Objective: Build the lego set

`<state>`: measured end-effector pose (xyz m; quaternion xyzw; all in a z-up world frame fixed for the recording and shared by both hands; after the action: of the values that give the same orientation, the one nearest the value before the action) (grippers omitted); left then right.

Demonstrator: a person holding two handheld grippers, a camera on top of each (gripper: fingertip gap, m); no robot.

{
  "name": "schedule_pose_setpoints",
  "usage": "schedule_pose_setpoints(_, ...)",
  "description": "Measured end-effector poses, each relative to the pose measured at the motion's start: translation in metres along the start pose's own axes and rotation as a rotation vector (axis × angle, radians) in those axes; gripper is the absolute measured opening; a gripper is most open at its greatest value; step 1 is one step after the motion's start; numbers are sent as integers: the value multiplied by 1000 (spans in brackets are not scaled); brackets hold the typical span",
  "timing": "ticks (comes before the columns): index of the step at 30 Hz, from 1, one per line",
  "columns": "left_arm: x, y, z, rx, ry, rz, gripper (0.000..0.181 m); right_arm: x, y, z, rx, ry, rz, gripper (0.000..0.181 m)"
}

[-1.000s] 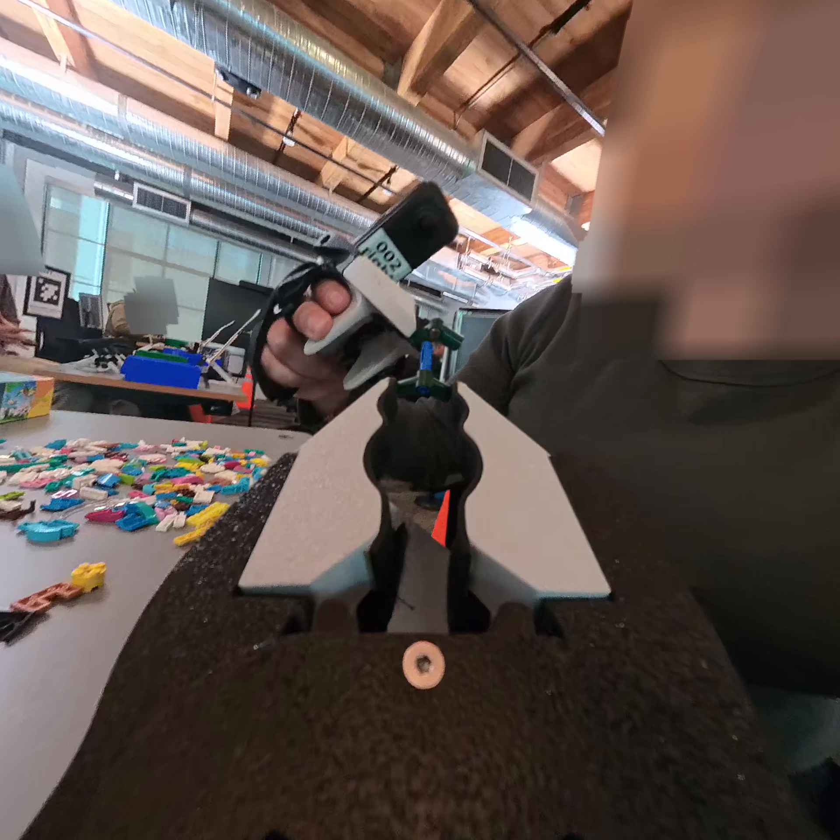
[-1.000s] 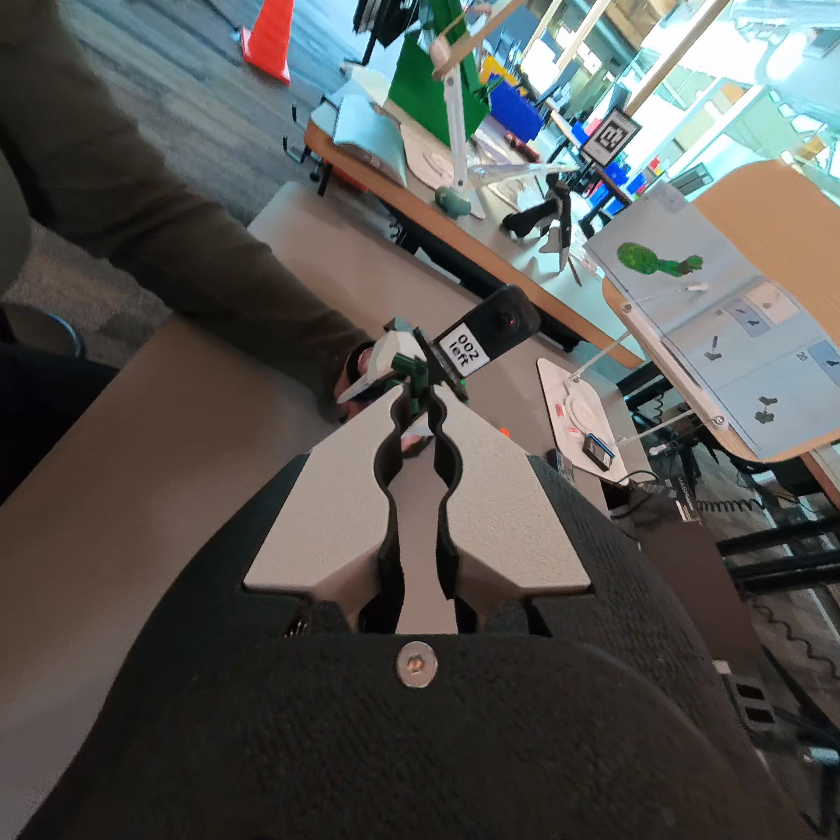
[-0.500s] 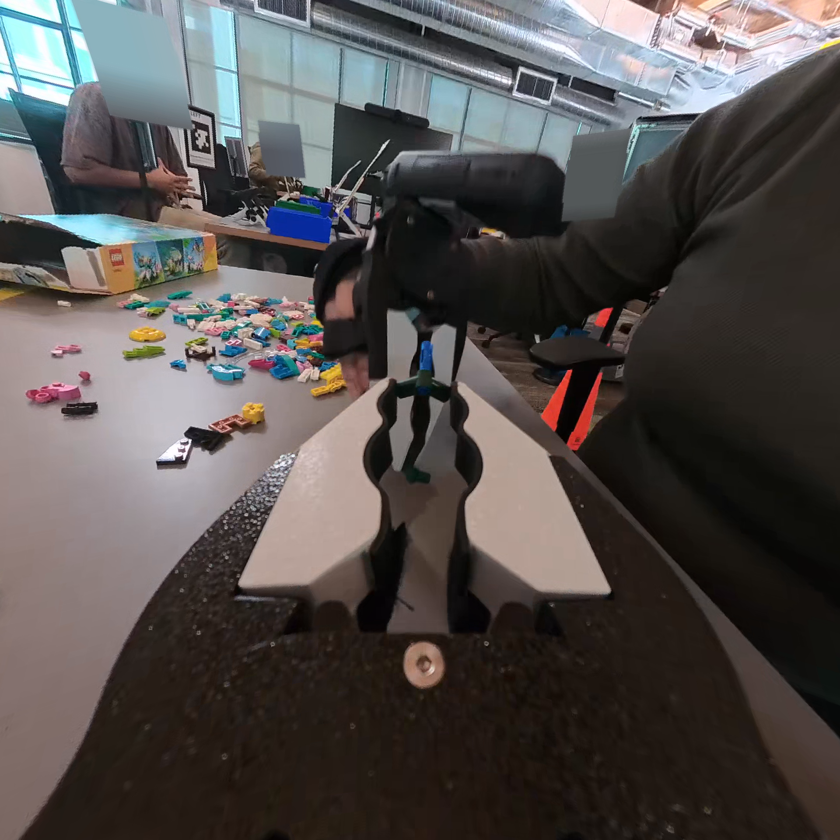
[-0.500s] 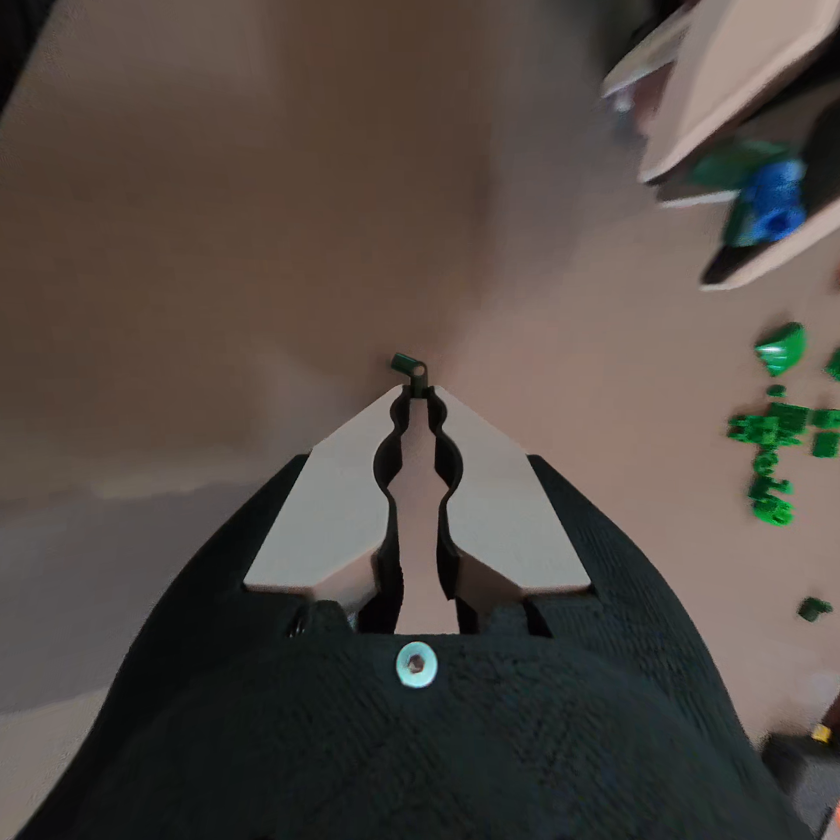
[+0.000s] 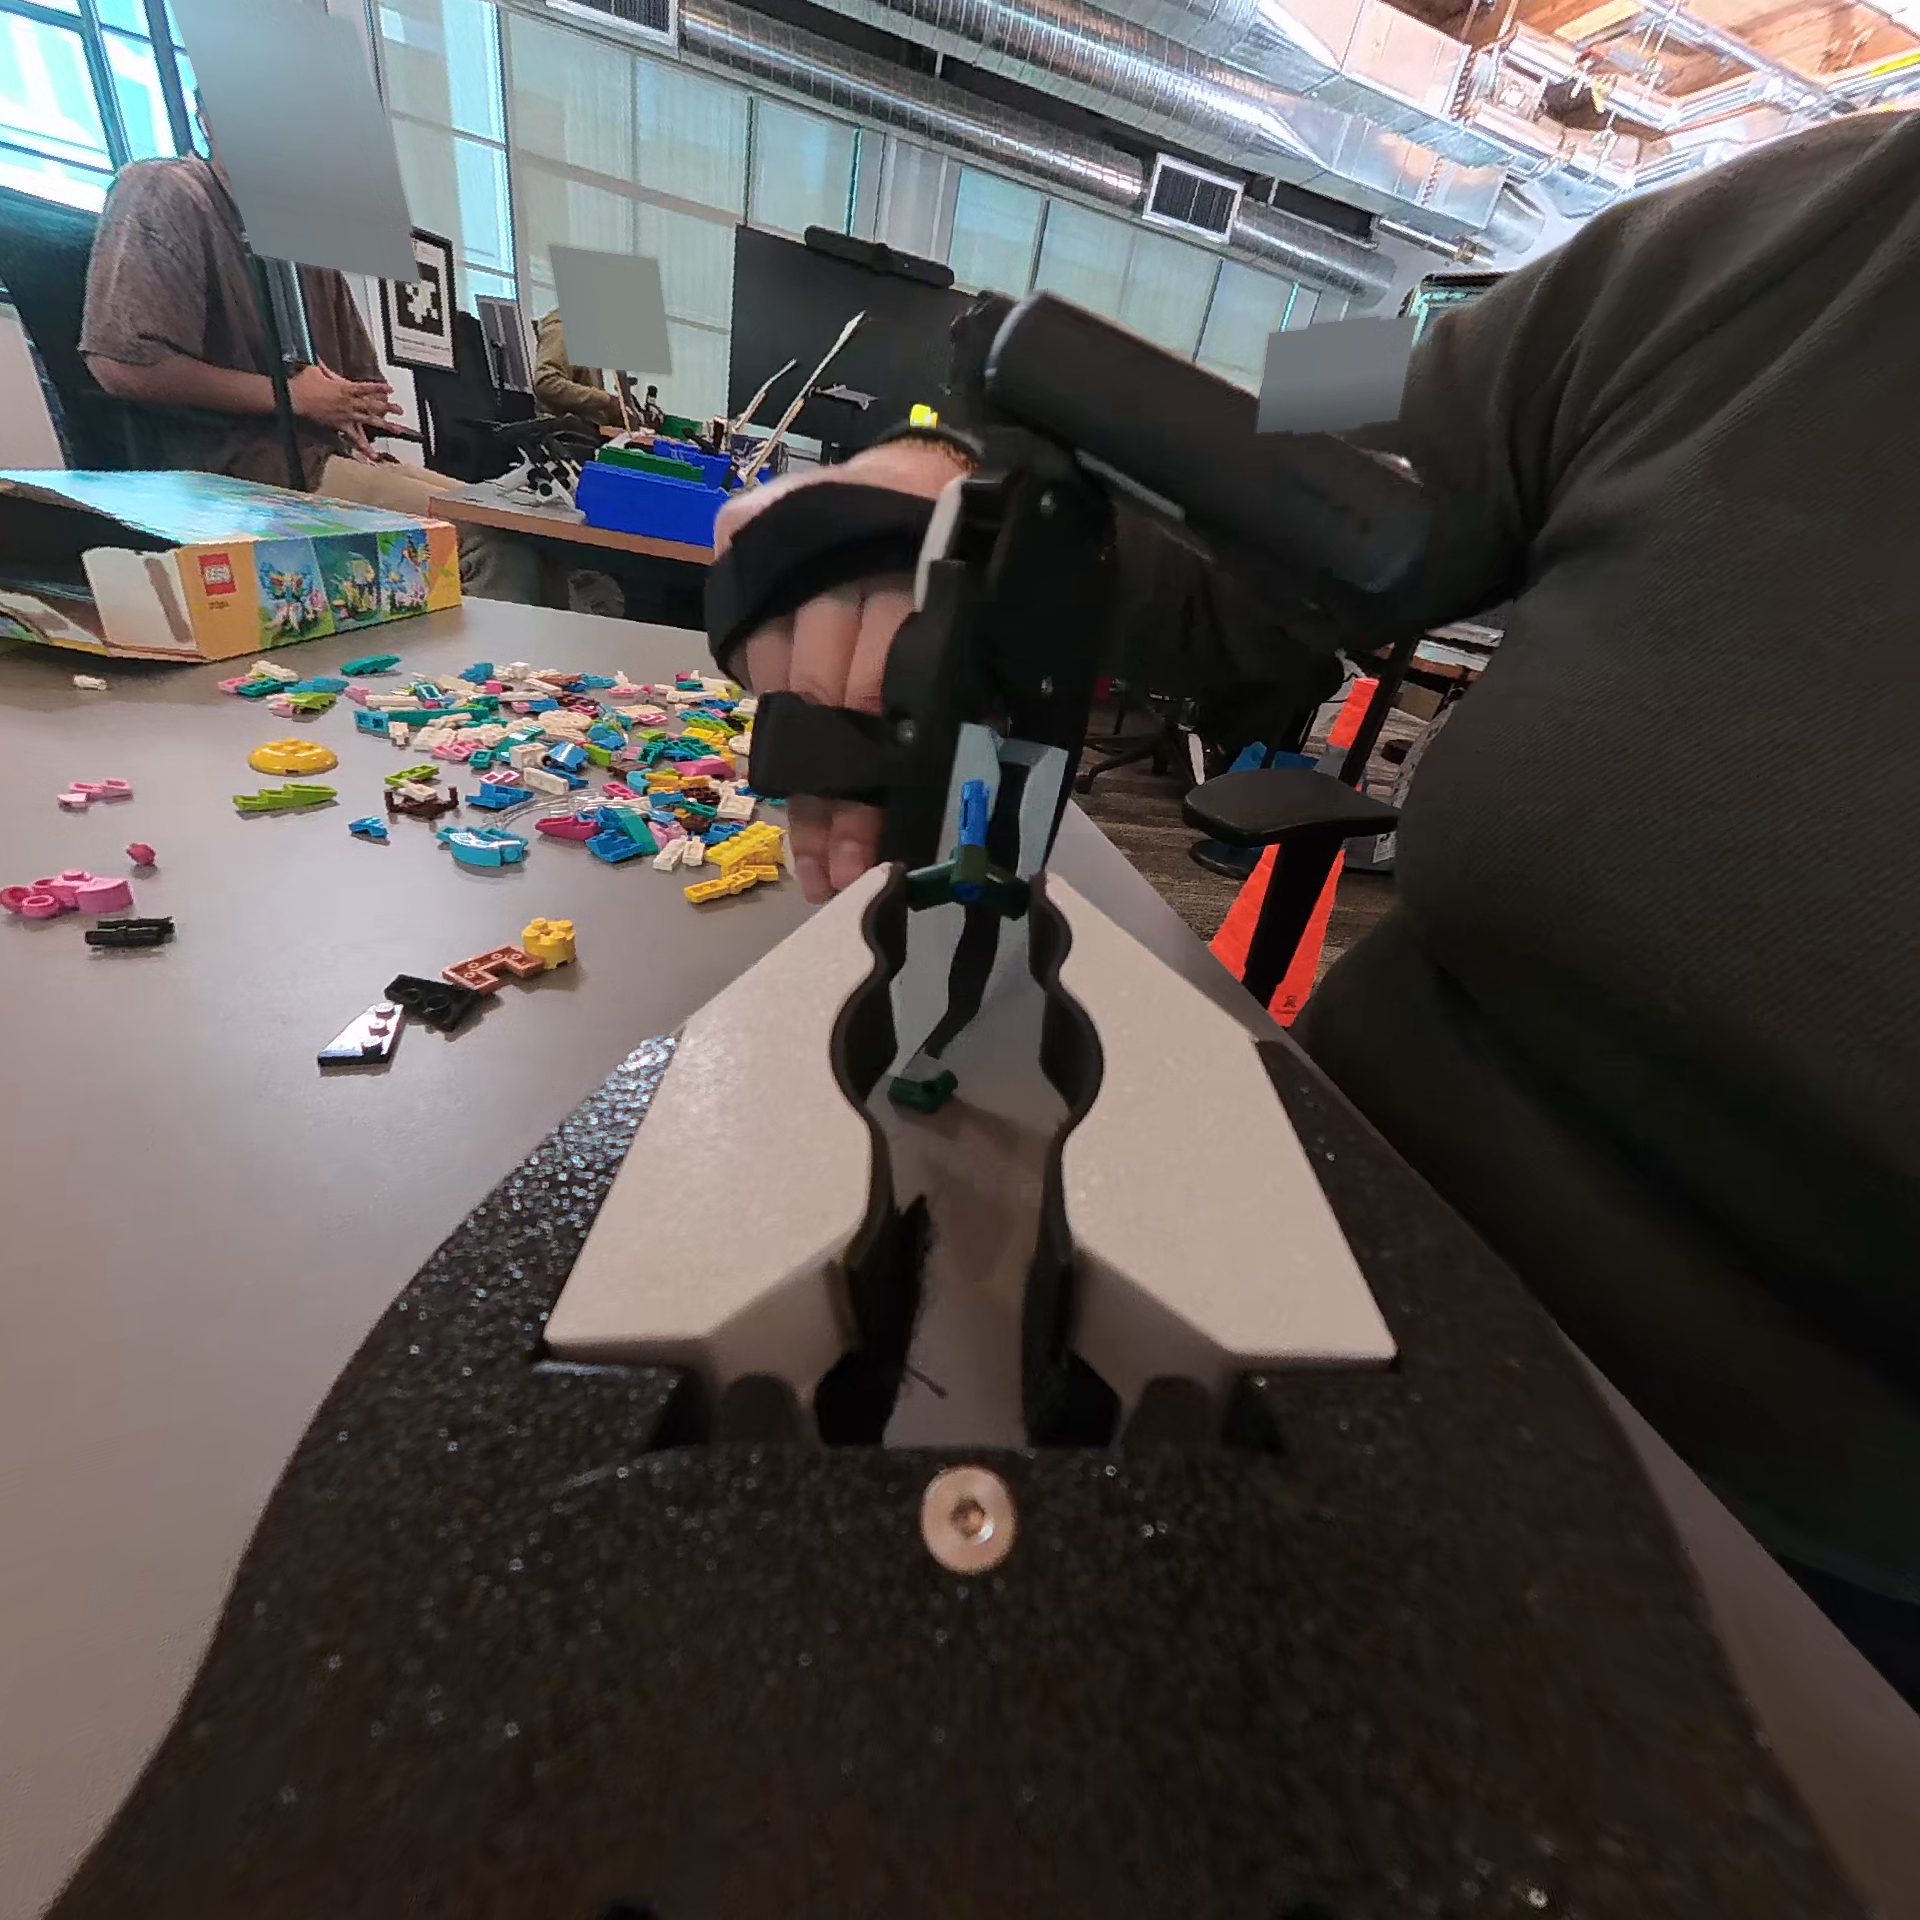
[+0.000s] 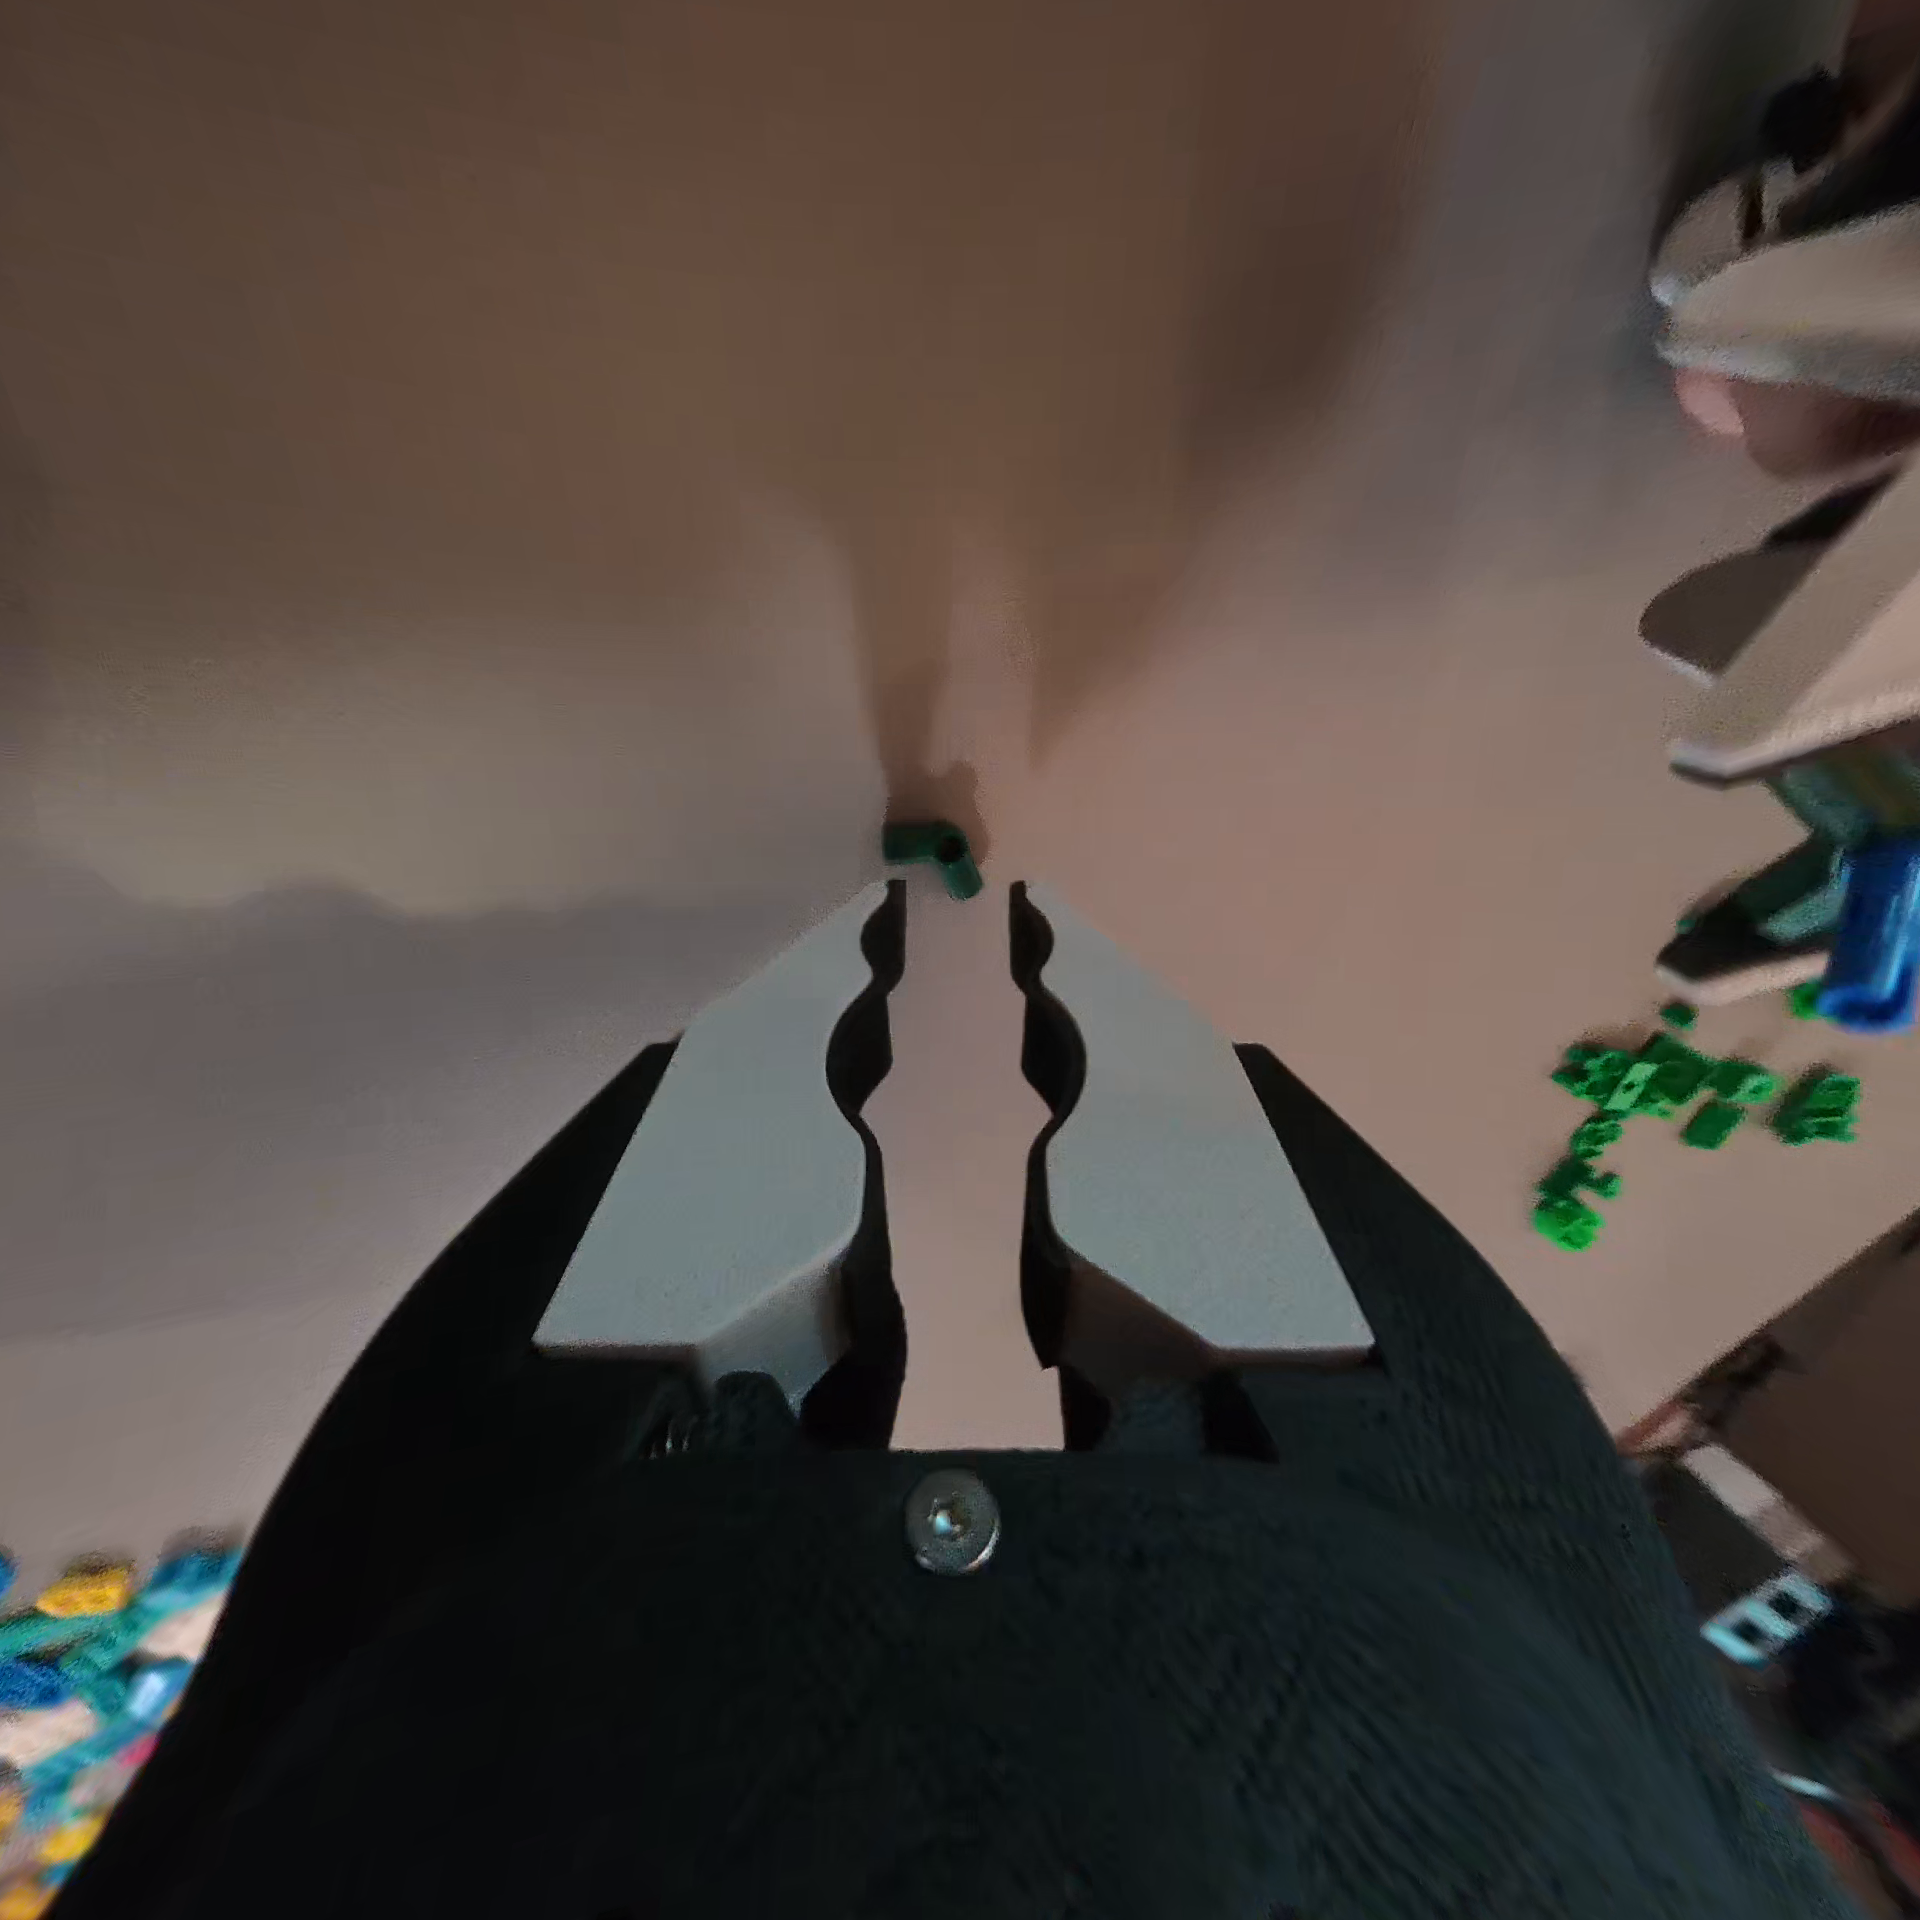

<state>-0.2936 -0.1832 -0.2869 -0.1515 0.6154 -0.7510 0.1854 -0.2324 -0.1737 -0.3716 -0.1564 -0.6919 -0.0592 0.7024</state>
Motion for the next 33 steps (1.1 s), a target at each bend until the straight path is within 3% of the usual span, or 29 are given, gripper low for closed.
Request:
schedule_pose_setpoints(1,0,0,0,1,1,0,21,0,0,1,42,2,-35,18)
schedule_pose_setpoints(7,0,0,0,13,10,2,21,-3,0,5,365,42,-257,17)
schedule_pose_setpoints(15,0,0,1,20,22,-8,21,-8,-2,-3,614,-5,-331,22)
schedule_pose_setpoints(29,-1,0,2,41,38,-7,21,-15,-8,0,565,-67,-262,8)
schedule_pose_setpoints(33,0,-2,-1,51,14,7,21,-7,-17,2,414,10,-120,7)
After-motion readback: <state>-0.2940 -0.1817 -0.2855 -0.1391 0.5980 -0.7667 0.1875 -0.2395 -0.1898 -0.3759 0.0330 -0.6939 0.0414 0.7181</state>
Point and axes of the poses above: each gripper's, where its closed fingertips meet, x back along the fingers, y out of its underside, z = x × y across the jaws, the point moved 1 cm from there along x, back along the fingers, and after that the axes turned 14 degrees about -y, right-handed, at the moved point
